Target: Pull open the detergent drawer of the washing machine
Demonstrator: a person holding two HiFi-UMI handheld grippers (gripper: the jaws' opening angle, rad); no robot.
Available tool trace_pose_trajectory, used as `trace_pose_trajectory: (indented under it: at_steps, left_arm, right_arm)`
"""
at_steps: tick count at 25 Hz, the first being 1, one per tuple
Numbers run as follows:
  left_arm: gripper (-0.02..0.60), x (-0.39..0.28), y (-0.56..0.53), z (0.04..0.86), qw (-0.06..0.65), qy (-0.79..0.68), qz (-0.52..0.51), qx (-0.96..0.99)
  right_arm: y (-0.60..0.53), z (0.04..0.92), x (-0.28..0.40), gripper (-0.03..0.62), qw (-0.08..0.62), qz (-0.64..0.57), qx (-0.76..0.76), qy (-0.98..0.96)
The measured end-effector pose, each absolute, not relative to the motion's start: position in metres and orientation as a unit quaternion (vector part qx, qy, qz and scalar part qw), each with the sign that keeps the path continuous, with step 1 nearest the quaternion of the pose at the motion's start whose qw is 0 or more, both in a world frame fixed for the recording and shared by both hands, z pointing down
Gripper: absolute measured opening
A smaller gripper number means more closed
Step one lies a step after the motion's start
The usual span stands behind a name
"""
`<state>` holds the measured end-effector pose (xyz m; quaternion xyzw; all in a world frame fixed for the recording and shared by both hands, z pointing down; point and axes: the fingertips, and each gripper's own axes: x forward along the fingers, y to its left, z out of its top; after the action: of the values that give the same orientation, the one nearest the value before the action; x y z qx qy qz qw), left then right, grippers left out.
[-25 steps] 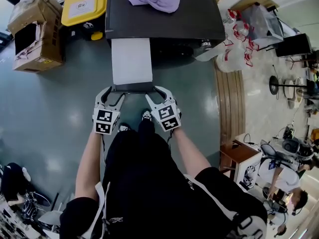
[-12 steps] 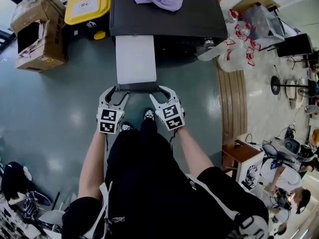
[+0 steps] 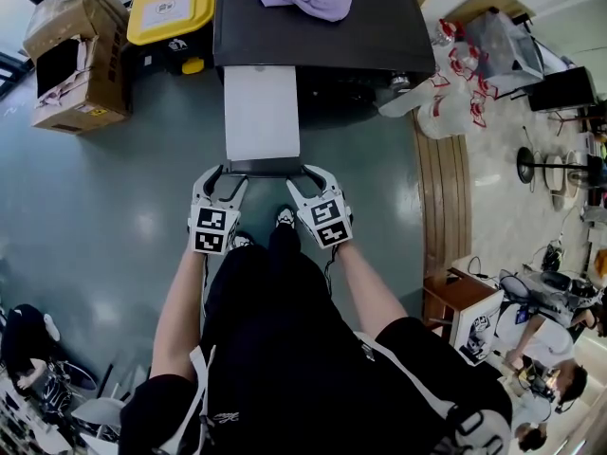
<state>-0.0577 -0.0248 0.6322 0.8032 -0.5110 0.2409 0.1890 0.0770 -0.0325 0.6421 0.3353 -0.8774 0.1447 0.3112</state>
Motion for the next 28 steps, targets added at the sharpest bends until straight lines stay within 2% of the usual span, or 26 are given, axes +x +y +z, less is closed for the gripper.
trace_pose_trajectory:
  at_steps: [9,16,28]
  left_arm:
    - [0.251,-0.061,-0.021,0.630,0.191,-0.535,0.235,0.788]
    - [0.233,-0.066,-0.005,0.631,0.221,-0.553,0.229,0.770]
    - [0.209,-0.068,0.039,0.614,0.266,-0.542,0.193,0.774]
  right_arm:
    - [-0.033,0.639,0.077,0.181,0.301,0.142,0.356,-0.873]
    - [-0.024,0.631,0.087,0.191,0.295,0.155,0.387,-0.860]
    - [0.012,0.614,0.108,0.135,0.290,0.179,0.439,-0.831]
